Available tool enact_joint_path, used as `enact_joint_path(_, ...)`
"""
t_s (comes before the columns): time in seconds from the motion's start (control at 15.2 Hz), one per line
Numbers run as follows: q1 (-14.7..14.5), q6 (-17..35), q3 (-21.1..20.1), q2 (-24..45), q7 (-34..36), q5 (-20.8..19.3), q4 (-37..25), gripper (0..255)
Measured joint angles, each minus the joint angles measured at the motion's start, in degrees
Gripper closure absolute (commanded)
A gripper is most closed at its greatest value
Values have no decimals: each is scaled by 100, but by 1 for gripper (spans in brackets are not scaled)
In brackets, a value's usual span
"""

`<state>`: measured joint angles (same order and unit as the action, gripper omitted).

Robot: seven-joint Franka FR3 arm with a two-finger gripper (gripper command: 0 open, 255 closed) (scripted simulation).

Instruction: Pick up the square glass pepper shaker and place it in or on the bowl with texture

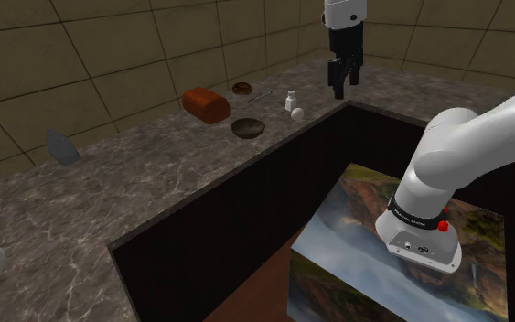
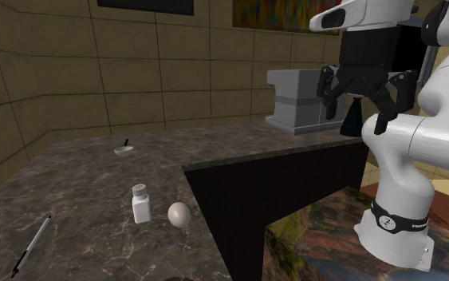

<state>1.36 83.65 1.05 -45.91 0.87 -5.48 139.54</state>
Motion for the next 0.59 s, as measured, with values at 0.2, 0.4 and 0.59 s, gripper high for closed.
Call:
enact_joint_path(0.2, 45, 184, 115, 235, -89, -78, -50, 0)
enact_joint_path(0.4, 102, 474, 282, 786, -209, -158, -307, 0)
enact_joint_path(0.59, 192, 897, 544, 1409, -430, -282, -513, 0)
